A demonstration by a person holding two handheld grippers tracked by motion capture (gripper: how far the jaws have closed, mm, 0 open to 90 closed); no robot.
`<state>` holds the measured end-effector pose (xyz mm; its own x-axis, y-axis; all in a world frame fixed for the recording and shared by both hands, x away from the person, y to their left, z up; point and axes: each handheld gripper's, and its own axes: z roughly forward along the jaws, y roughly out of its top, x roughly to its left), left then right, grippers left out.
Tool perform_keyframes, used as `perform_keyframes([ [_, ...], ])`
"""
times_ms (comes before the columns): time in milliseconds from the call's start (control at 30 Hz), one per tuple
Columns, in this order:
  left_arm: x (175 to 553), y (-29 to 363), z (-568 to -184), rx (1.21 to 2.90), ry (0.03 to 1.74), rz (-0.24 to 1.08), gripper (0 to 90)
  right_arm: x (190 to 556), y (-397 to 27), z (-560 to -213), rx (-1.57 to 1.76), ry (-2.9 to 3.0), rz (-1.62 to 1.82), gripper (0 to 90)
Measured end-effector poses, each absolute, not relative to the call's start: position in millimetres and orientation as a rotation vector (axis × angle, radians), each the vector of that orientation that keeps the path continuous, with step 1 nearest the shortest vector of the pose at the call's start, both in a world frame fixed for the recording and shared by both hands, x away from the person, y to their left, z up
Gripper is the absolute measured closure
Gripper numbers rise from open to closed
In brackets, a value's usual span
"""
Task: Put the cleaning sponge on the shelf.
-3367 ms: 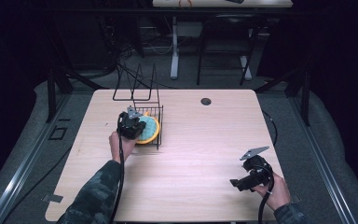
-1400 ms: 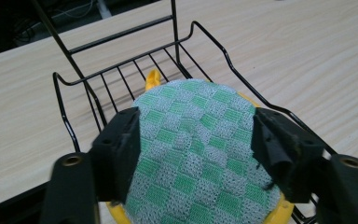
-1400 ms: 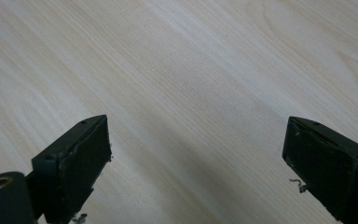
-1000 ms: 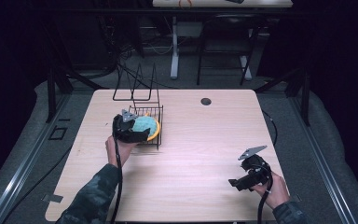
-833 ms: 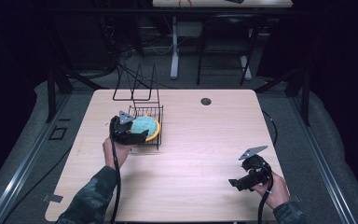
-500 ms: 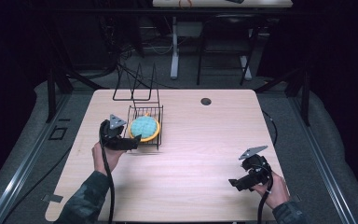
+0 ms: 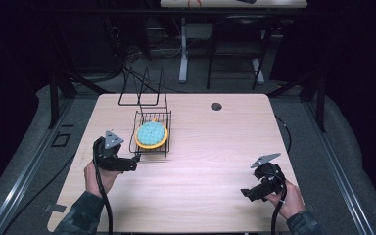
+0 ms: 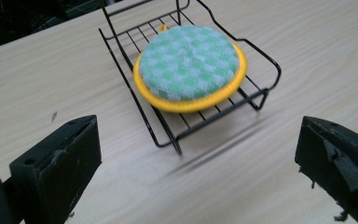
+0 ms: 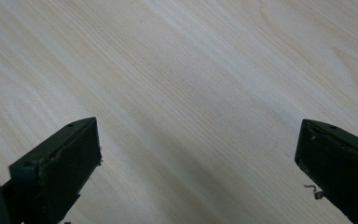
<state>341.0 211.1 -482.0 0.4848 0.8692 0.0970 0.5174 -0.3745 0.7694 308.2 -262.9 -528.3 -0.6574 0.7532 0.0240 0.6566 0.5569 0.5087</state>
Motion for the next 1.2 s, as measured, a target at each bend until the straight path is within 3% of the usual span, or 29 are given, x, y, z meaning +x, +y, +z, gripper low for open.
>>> perform_keyframes([
  [600,289.8,242.8,-505.8,2.088,1.22,0.588,0.3,306.6,-262.9,-529.3,1.18,2.603,0.7,1.3],
  [1200,295.3,244.8,-519.5,2.165,1.213,0.509,0.4,305.7,-264.2,-531.1,1.196,2.613,0.682,3.0],
])
